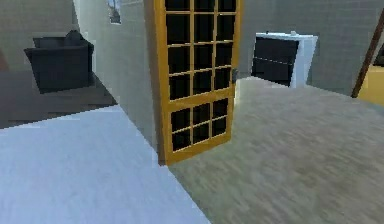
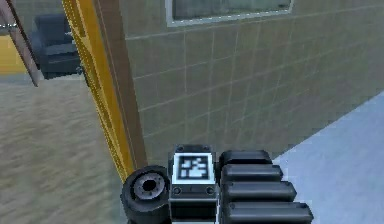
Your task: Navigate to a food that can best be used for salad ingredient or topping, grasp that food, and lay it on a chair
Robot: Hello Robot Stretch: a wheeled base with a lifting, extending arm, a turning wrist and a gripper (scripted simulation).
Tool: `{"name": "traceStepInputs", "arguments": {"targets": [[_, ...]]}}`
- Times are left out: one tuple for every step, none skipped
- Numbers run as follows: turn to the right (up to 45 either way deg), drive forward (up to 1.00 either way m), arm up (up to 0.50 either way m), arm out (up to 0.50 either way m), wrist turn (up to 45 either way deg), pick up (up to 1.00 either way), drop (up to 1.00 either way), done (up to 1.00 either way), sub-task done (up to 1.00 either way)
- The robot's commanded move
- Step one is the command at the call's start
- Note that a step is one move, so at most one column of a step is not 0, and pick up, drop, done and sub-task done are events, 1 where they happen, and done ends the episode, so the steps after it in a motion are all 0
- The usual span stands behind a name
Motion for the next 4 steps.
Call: {"name": "traceStepInputs", "arguments": {"targets": [[6.0,0.00,0.00,0.00,0.0,0.00,0.00,0.00,0.00],[0.0,0.20,0.00,0.00,0.0,0.00,0.00,0.00,0.00],[-9.0,0.00,0.00,0.00,0.0,0.00,0.00,0.00,0.00],[0.0,0.55,0.00,0.00,0.0,0.00,0.00,0.00,0.00]]}}
